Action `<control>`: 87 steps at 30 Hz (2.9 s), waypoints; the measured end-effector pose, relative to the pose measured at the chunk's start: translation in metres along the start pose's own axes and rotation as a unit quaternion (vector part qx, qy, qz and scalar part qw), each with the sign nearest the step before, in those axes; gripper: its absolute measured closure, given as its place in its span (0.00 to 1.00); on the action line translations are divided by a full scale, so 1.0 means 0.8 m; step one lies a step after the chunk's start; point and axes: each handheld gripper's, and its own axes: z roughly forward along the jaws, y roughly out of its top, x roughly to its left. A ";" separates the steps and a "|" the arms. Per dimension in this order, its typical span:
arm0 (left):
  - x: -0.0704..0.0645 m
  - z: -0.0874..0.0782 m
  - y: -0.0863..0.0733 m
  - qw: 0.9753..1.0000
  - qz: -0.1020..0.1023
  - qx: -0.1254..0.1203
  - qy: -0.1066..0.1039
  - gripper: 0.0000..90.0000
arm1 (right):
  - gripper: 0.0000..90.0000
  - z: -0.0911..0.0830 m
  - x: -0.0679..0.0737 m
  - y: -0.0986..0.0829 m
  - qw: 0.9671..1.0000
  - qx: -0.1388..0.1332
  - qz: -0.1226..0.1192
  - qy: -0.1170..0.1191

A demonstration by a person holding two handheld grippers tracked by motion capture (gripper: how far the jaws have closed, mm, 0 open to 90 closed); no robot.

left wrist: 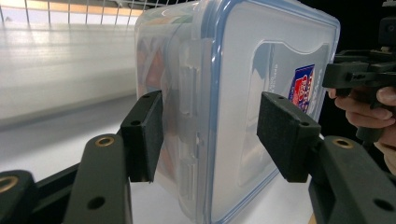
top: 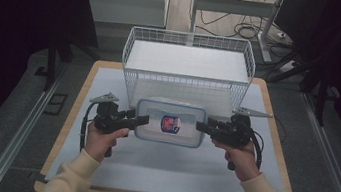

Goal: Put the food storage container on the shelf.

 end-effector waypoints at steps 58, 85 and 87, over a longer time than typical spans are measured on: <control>-0.020 0.019 0.214 0.999 0.044 -0.024 -0.005 0.47 | 0.57 -0.032 -0.024 0.199 0.999 -0.034 -0.013 -0.016; 0.040 0.069 0.239 0.999 -0.030 -0.001 -0.014 0.47 | 0.54 0.012 -0.082 0.237 0.998 -0.003 0.051 -0.029; 0.048 0.074 0.241 0.998 -0.050 -0.008 -0.024 0.47 | 0.54 0.016 -0.086 0.238 0.998 -0.009 0.058 -0.034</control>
